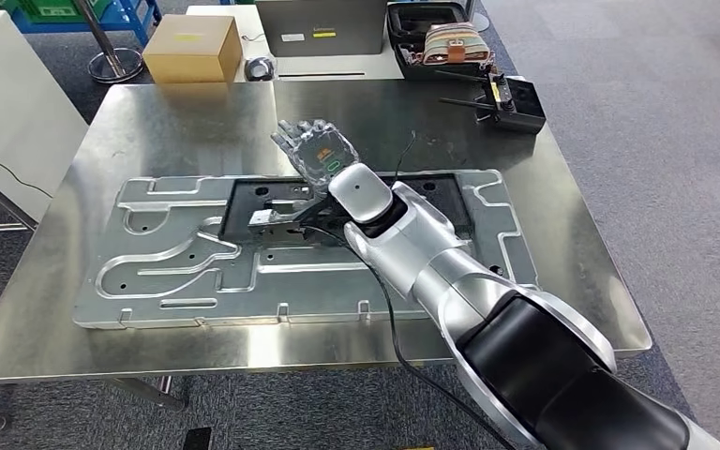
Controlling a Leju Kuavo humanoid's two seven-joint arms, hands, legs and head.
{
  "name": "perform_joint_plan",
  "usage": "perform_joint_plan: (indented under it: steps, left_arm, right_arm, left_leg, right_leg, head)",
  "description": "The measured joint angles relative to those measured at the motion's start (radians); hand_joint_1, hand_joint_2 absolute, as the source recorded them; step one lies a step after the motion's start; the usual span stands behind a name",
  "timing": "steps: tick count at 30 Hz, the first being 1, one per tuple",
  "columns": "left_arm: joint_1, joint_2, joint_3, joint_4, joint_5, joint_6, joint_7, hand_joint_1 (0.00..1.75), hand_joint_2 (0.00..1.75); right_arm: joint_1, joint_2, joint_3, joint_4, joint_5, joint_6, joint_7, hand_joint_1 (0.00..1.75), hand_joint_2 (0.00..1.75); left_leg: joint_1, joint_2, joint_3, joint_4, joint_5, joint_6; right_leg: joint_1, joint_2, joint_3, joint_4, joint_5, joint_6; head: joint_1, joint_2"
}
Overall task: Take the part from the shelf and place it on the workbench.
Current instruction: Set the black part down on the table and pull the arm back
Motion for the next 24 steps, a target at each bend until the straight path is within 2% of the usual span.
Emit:
perform_joint_plan:
  steps: [6,12,19,22,24]
  left_arm:
    - [-0.002,0.000,0.000,0.000,-0.006,-0.010,0.002,0.00,0.00]
    - [-0.002,0.000,0.000,0.000,-0.010,-0.006,0.026,0.00,0.00]
    - [-0.002,0.000,0.000,0.000,-0.012,-0.006,0.044,0.00,0.00]
    - [-0.002,0.000,0.000,0.000,-0.010,-0.006,0.050,0.00,0.00]
    - [-0.002,0.000,-0.001,0.000,-0.009,-0.005,0.053,0.00,0.00]
  right_arm:
    - [-0.026,0.013,-0.003,-0.066,-0.136,0.021,-0.009,0.00,0.00]
    - [-0.036,0.017,-0.005,-0.076,-0.235,-0.011,-0.034,0.00,0.00]
    - [-0.062,0.017,-0.095,-0.173,-0.732,-0.051,-0.196,0.00,0.00]
    - [-0.074,0.015,-0.189,-0.245,-0.885,-0.072,-0.258,0.00,0.00]
    - [-0.087,0.003,-0.258,-0.308,-0.945,-0.073,-0.257,0.00,0.00]
  left_leg:
    - [0.000,0.000,0.000,0.000,0.000,0.000]
    - [0.000,0.000,0.000,0.000,0.001,0.000]
    - [0.000,0.000,0.000,0.000,0.001,0.000]
    - [0.000,0.000,0.000,0.000,0.001,0.000]
    - [0.000,-0.001,0.000,0.000,0.001,0.000]
  right_leg:
    - [0.000,0.000,0.000,0.000,0.000,0.000]
    - [0.000,0.000,0.000,0.000,0.000,0.000]
    - [0.000,0.000,0.000,0.000,0.000,0.000]
    - [0.000,0.000,0.000,0.000,0.000,0.000]
    - [0.000,-0.001,0.000,0.000,0.000,0.000]
  head:
    - [0.000,0.000]
    - [0.000,0.000]
    - [0.000,0.000]
    - [0.000,0.000]
    - [0.000,0.000]
